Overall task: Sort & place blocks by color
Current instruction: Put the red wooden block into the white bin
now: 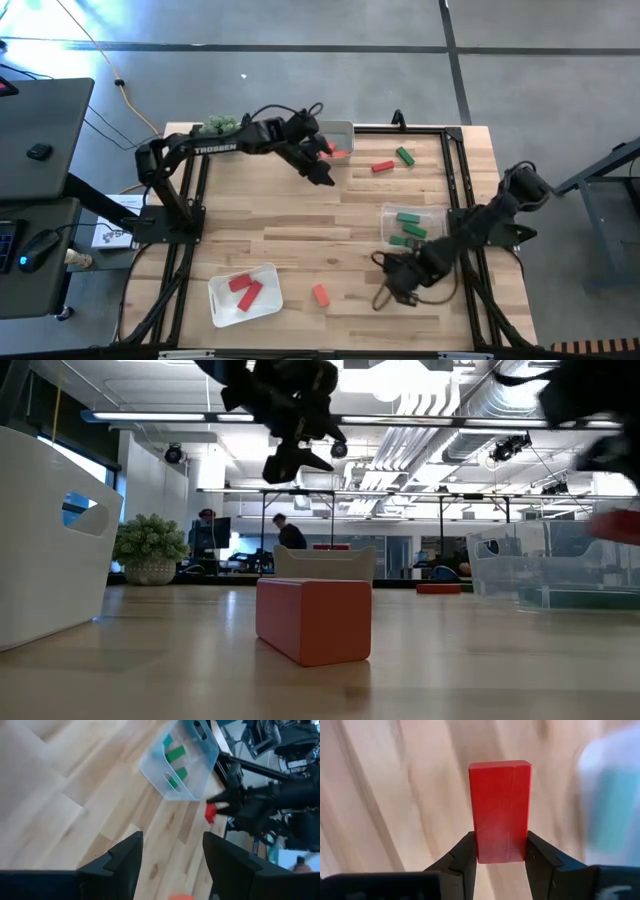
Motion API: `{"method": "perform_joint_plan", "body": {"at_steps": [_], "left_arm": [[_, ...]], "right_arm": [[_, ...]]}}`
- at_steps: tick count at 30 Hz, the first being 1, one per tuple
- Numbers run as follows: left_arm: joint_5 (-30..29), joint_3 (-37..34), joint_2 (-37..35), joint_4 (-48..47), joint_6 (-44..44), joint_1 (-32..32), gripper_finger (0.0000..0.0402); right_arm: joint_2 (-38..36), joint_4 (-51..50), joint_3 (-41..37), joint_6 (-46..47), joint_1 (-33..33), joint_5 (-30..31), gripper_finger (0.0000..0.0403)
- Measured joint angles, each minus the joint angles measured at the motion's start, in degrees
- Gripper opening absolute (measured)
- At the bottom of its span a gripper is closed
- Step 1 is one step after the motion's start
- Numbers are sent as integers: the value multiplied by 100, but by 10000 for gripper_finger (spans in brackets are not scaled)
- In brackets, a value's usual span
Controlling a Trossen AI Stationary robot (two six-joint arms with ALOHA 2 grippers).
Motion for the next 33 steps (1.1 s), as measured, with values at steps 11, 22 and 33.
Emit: {"method": "perform_joint_plan", "body": {"at_steps": [11, 22, 33], "left_arm": [[12, 0, 0, -3, 243, 457, 195], [-66, 0, 0, -2, 412, 470, 195], [-68, 0, 0, 10, -9, 470, 195]], "right_arm": [[-7, -27, 670, -700, -1502, 914, 105], [-9, 17, 1037, -1235, -2768, 1671, 105], [-9, 50, 1532, -2744, -3631, 2011, 105]]}}
